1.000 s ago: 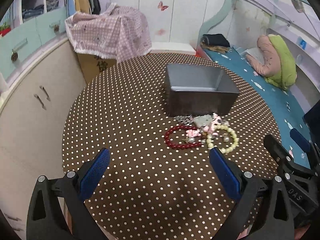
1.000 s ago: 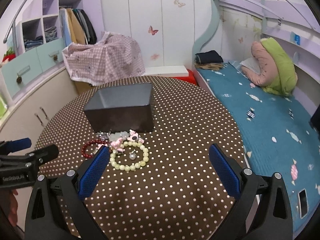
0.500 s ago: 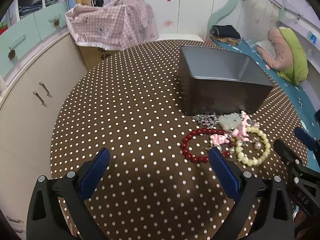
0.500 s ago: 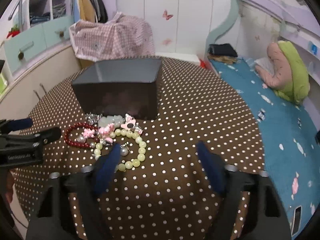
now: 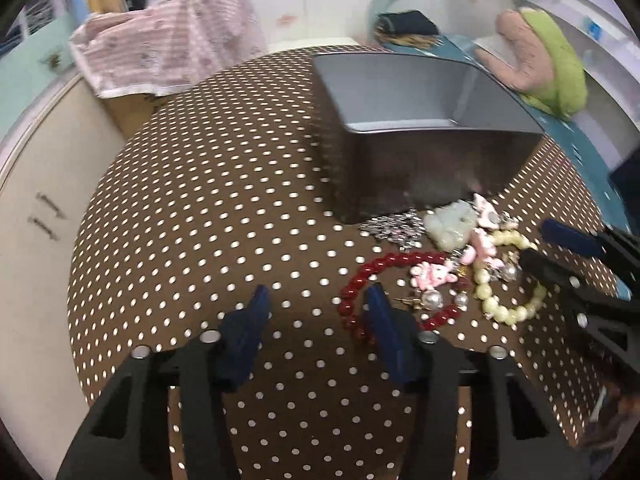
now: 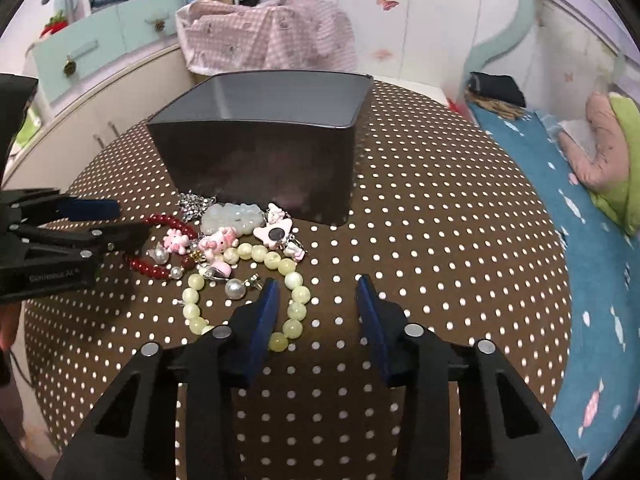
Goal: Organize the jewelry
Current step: 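Grasp the red bead bracelet with the left tool while the right tool grasps the cream bead bracelet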
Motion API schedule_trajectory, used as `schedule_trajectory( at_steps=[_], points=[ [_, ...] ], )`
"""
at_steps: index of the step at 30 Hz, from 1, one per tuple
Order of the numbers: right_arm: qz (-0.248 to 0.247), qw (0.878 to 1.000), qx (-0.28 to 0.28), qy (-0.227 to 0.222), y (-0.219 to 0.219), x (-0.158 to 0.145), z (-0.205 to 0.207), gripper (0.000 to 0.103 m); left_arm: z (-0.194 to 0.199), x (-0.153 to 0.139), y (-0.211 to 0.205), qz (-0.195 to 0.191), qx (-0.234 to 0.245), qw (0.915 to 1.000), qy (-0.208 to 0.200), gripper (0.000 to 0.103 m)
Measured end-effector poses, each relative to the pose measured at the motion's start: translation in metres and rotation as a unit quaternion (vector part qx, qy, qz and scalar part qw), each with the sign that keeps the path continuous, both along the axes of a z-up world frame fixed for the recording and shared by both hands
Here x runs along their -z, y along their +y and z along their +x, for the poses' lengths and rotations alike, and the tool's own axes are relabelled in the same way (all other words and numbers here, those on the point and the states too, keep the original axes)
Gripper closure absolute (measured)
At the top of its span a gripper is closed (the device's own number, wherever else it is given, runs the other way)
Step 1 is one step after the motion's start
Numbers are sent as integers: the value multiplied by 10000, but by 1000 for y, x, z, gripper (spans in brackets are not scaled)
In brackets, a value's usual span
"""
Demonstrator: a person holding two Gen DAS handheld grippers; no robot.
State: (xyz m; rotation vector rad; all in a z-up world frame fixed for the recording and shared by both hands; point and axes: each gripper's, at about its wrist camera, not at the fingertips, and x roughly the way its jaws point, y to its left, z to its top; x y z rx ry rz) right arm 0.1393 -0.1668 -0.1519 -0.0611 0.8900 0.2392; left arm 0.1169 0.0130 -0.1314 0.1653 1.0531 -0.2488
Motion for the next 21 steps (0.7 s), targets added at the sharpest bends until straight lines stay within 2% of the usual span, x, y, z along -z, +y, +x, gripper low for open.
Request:
schedule_trajectory(
  at_steps=[2, 3, 4, 6, 8, 10, 14, 17, 21],
  points=[
    [-44, 9995, -264, 156, 2, -4, 4, 73, 2, -1, -3, 21, 223, 9997, 87, 68],
    [-70, 9990, -372, 253, 2, -6, 6, 78, 4, -1, -5, 49, 330, 9993, 150, 78],
    [-165, 9977, -541, 375, 5, -9, 8, 80, 6, -2, -6, 79, 477, 9985, 271, 88],
    [-422, 9938, -868, 560, 11, -15, 16, 82, 14, -3, -7, 204, 617, 9969, 439, 96],
    [-538, 9892, -1091, 815, 15, -20, 23, 87, 22, -4, -7, 259, 792, 9939, 720, 96],
    [-874, 9807, -1438, 998, 25, -25, 33, 90, 31, -4, -8, 331, 963, 9893, 1046, 97],
    [-1113, 9690, -1746, 1345, 38, -34, 53, 93, 42, -5, -10, 439, 1075, 9828, 1433, 97],
    [-1044, 9685, -1673, 1521, 39, -41, 76, 93, 50, -5, -10, 402, 1061, 9807, 1590, 97],
    [-1072, 9731, -1474, 1410, 29, -62, 96, 93, 55, -20, -10, 380, 1136, 9807, 1545, 97]
  ],
)
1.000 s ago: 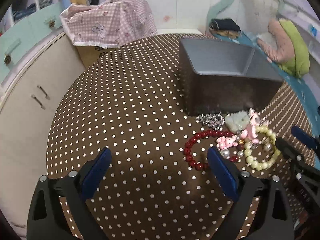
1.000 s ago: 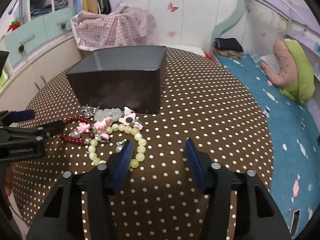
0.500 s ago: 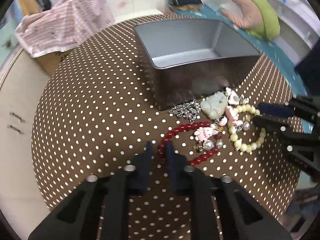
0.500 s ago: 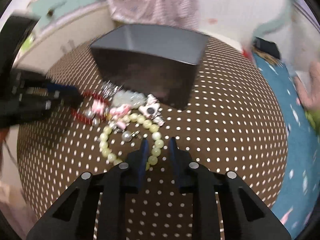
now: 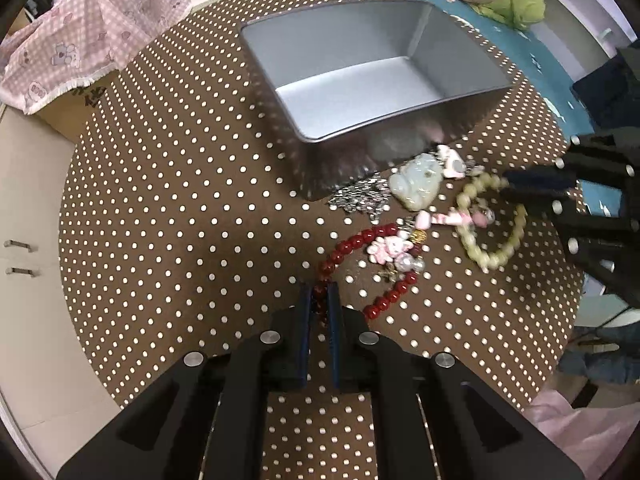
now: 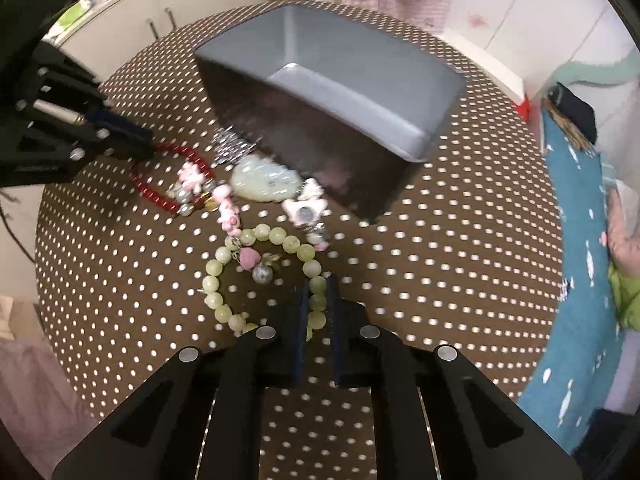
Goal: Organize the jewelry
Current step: 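Grasp the red bead bracelet with the left tool while the right tool grasps the cream bead bracelet, then carry both bracelets over the grey tray and open both tools to drop them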
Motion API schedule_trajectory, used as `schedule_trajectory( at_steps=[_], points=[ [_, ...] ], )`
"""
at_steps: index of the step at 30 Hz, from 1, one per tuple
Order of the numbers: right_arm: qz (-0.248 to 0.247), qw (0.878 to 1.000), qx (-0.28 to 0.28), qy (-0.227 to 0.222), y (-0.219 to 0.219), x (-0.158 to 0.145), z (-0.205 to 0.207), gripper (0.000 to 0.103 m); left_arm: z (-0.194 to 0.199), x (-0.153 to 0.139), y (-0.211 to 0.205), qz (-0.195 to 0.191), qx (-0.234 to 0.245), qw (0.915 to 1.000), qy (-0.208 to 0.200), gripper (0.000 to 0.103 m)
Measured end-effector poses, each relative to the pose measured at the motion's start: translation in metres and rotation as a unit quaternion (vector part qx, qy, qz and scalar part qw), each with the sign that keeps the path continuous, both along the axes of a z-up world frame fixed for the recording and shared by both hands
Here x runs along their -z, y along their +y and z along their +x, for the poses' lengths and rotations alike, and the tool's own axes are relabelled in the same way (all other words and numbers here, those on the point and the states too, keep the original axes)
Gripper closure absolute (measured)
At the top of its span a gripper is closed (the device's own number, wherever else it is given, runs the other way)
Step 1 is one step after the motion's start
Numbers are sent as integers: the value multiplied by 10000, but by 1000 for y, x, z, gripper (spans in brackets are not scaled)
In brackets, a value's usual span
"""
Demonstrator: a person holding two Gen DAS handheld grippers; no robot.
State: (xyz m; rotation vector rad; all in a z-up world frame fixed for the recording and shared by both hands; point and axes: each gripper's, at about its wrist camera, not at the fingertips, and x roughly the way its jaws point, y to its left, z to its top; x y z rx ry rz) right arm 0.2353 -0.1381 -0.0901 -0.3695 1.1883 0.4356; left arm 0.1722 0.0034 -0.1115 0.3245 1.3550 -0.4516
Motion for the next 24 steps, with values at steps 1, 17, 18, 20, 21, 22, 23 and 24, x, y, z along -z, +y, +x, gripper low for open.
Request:
schedule_trajectory(
  at_steps=[1, 17, 18, 20, 21, 22, 23, 24],
  points=[
    [46, 10000, 34, -9, -7, -3, -5, 93, -1, -5, 1, -37, 6, 10000, 8, 97],
    [88, 9938, 340, -1051, -11, -95, -68, 93, -25, -106, -9, -469, -49, 9958, -780, 97],
    [101, 9934, 354, -1088, -23, -92, -75, 93, -27, -110, -9, -488, -72, 9954, -826, 97],
    [141, 9921, 337, -1196, -31, -97, -83, 93, -29, -117, -8, -561, -95, 9943, -901, 97],
    [169, 9908, 348, -1294, -33, -105, -85, 93, -30, -118, -8, -585, -108, 9938, -943, 97],
    [211, 9900, 369, -1344, -39, -108, -85, 93, -31, -123, -8, -606, -114, 9931, -995, 97],
    [266, 9889, 409, -1401, -39, -116, -85, 93, -30, -130, -8, -638, -145, 9921, -1073, 97],
    [293, 9881, 442, -1446, -36, -114, -85, 93, -30, -132, -10, -657, -156, 9915, -1109, 97]
  ],
)
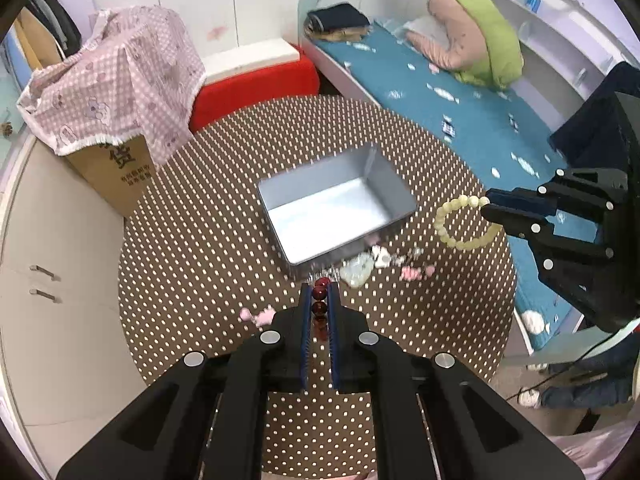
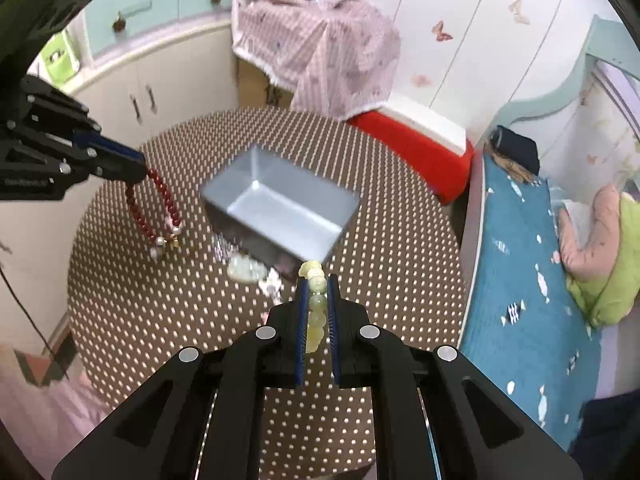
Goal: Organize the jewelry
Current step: 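Carry both bracelets over the grey tray and open both tools to drop them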
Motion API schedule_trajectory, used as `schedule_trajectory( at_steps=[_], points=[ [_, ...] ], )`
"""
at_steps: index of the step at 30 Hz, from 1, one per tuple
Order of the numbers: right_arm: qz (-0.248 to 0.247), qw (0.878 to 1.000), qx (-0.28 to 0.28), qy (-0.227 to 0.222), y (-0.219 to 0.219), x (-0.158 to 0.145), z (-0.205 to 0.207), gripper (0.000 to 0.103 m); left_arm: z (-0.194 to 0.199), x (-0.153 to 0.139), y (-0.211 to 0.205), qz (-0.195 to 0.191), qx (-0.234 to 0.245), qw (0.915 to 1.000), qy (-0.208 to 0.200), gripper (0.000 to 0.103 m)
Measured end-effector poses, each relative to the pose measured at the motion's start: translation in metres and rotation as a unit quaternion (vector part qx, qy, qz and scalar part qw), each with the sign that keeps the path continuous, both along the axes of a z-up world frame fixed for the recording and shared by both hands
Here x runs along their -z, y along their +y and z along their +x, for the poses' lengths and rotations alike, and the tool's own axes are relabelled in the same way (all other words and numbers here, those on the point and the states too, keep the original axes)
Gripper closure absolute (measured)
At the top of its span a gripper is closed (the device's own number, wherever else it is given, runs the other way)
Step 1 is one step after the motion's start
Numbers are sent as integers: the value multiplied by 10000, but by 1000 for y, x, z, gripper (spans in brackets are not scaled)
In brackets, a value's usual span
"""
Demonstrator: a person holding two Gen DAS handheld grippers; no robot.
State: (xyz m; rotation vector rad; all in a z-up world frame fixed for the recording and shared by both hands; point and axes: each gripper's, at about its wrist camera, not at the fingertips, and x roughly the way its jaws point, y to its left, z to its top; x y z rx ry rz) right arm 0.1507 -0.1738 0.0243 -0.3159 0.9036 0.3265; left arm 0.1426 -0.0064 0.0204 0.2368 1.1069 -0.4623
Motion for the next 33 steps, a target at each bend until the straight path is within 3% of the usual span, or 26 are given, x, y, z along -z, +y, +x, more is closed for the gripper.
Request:
schedule_trajectory(
  at_steps=[10, 21, 26, 27, 28, 29, 31, 33],
  points=[
    [113, 9984, 225, -512, 16, -44, 25, 93, 37, -25, 0, -182, -416, 9986, -279, 97],
    [517, 9982, 306, -52, 29, -8, 79, 93, 81, 1, -13, -243, -690, 9973, 12, 96],
    [782, 9966, 202, -151, 28, -10, 80, 91, 80, 4, -13, -17, -733, 9971, -208, 90],
    [814, 9964, 178, -157, 28, -11, 79, 90, 80, 4, -12, 1, -752, 9970, -203, 77],
    [796, 9965, 209, -155, 28, -12, 78, 85, 79, 4, -10, -6, -781, 9968, -176, 61],
    [768, 9966, 270, -142, 27, -12, 77, 79, 79, 4, -9, -28, -800, 9967, -169, 55],
    [775, 9961, 381, -157, 24, -12, 76, 35, 76, 4, -6, -36, -834, 9963, -205, 53],
    [765, 9955, 468, -315, 22, -14, 70, 33, 73, 4, -3, -40, -854, 9961, -224, 53]
  ],
)
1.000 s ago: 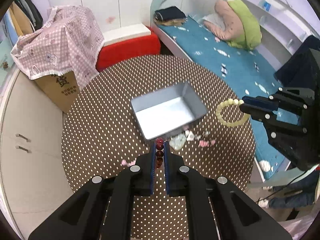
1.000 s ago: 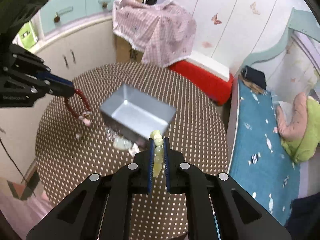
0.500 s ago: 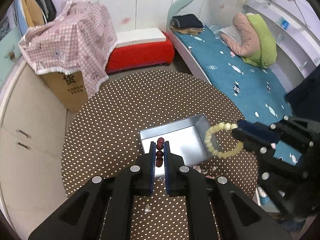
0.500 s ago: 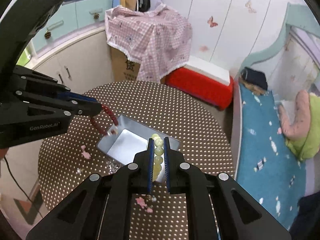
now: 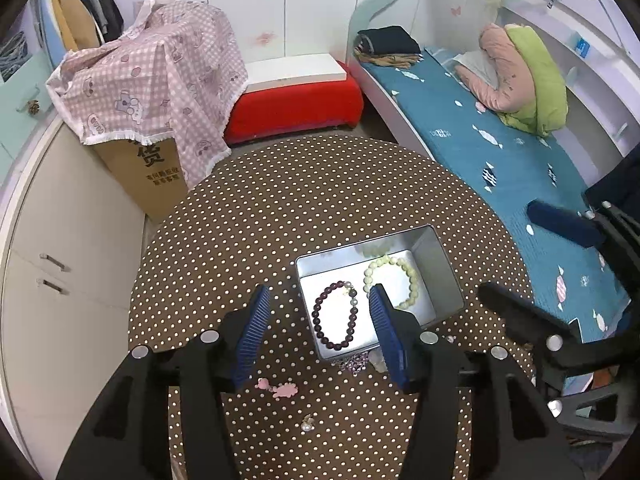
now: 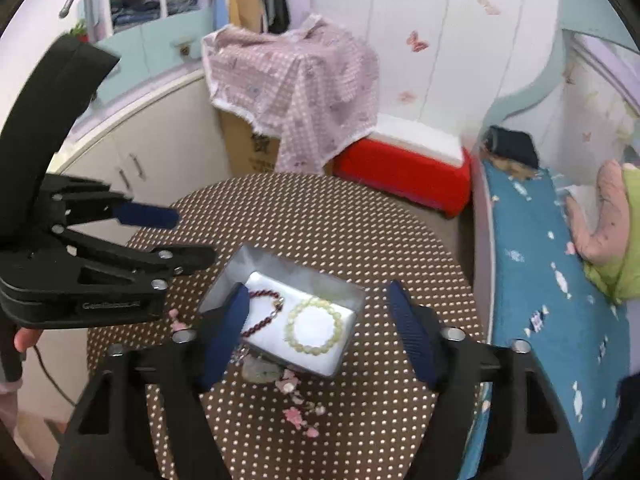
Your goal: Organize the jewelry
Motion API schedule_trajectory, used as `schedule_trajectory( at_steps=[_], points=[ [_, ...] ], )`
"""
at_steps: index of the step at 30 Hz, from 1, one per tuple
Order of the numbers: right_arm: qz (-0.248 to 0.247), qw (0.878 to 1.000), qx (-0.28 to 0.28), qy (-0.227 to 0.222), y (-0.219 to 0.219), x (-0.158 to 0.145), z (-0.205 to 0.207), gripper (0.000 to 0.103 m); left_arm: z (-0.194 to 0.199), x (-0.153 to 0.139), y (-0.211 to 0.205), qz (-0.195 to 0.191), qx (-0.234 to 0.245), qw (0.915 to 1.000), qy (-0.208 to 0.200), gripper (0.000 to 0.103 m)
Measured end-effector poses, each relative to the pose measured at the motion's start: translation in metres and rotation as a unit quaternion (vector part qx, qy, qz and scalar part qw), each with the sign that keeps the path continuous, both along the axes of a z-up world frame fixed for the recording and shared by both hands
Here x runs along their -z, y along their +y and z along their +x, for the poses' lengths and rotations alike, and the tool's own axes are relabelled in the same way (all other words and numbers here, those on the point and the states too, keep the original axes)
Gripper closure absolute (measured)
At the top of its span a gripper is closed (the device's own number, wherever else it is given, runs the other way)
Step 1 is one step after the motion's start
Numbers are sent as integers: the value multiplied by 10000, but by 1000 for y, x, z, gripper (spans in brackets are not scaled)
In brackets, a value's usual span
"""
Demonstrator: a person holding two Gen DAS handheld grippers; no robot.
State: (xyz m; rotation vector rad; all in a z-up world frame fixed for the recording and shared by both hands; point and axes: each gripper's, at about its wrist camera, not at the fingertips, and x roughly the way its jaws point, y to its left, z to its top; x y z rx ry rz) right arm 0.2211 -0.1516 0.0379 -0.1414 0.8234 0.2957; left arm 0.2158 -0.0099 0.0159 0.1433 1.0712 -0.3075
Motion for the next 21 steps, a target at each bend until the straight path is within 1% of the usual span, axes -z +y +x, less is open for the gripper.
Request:
schedule_trajectory(
  at_steps=[3, 5, 7, 9, 14, 18, 20, 21],
  points=[
    [-115, 9999, -36, -20, 1, 0, -5, 33, -4, 3, 2, 34, 11, 10000, 40, 53],
    [-102, 9999, -41, 55, 1, 2, -8, 33, -6, 5, 4, 36, 16, 10000, 88, 52],
    [-105, 9999, -28, 84, 1, 3, -10, 33, -10, 6, 6, 3, 12, 9999, 116, 49],
    [-75, 9999, -84, 120, 1, 3, -14, 32, -13, 7, 9, 3, 13, 9999, 101, 48],
    [7, 9999, -126, 109, 0, 5, -26, 30, -22, 12, 17, 28, 0, 9999, 150, 47],
    [87, 9997, -196, 97, 4, 6, -35, 27, -28, 17, 24, 91, -47, 9998, 174, 47],
    [120, 9996, -248, 76, 7, 8, -42, 26, -32, 20, 26, 141, -35, 9998, 156, 45],
    [146, 9994, -321, 75, 10, 10, -47, 26, -34, 21, 28, 160, -27, 9998, 147, 42]
  ],
)
